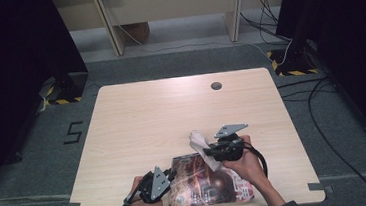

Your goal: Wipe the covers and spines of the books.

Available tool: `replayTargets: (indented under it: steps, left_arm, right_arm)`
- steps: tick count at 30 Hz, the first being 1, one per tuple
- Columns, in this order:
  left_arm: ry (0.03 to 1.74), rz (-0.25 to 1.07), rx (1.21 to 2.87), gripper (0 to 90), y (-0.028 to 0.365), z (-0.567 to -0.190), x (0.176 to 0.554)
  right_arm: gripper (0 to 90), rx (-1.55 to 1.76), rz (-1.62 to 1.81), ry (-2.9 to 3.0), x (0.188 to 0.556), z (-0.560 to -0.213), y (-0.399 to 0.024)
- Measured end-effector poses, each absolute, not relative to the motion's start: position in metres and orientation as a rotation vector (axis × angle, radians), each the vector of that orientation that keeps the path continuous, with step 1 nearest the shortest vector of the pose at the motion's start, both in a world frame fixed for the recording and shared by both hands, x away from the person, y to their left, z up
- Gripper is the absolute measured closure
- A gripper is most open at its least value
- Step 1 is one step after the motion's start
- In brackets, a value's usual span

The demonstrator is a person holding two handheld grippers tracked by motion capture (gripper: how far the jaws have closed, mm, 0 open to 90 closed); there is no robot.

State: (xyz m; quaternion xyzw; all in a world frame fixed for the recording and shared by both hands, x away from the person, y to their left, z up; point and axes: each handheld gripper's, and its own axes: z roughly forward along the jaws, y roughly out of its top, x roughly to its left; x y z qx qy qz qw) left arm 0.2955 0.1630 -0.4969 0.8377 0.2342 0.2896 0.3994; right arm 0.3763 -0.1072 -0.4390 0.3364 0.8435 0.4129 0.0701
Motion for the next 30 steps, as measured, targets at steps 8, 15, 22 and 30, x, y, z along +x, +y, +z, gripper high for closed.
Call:
replayTargets:
  steps: [8,15,22,30]
  left_arm:
    - [0.587,0.743,2.125,79.2,0.163,-0.499,0.297]
    - [0.585,0.749,2.124,78.8,0.162,-0.499,0.297]
    - [0.575,0.757,2.125,78.4,0.162,-0.499,0.297]
    - [0.565,0.761,2.125,78.3,0.162,-0.498,0.297]
  right_arm:
    - [79.2,0.911,1.302,2.570,0.370,-0.429,-0.073]
    - [79.0,0.847,1.327,2.584,0.365,-0.423,-0.052]
    - [79.0,0.796,1.320,2.579,0.362,-0.420,-0.043]
    - [79.3,0.811,1.274,2.579,0.364,-0.420,-0.052]
